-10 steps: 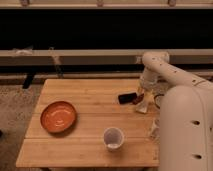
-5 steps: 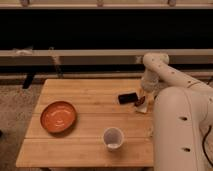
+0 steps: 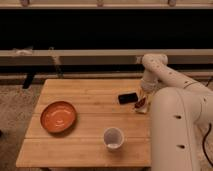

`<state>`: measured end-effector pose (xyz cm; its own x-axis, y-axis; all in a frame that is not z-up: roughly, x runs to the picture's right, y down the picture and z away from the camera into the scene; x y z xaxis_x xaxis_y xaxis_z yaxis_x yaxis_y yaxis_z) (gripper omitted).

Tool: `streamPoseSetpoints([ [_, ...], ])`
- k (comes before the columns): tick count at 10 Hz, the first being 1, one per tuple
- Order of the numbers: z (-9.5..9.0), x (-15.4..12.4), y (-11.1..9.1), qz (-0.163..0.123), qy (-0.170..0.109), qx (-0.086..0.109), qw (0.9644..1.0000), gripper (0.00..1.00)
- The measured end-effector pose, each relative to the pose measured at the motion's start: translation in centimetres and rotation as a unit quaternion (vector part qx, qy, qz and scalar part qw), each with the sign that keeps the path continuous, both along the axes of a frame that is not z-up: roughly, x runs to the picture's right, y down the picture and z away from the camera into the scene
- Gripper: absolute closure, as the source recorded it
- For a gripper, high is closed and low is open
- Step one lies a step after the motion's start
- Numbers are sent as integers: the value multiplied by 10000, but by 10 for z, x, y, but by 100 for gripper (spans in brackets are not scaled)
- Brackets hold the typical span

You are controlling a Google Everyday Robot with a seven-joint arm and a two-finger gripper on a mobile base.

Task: Place the pepper on the white sponge

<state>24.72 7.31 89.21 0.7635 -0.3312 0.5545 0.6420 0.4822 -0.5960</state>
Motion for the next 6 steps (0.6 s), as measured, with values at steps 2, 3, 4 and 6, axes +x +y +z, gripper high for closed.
streamPoseSetpoints([
  [2,1,-2,1,-15,-29,-78,10000,49],
  [3,1,-2,2,-17,-44,-101,9999,40],
  [4,0,-4,2,-27,-79,-121,9999,28],
  [6,-3,-4,2,-16,-129,-144,9998,20],
])
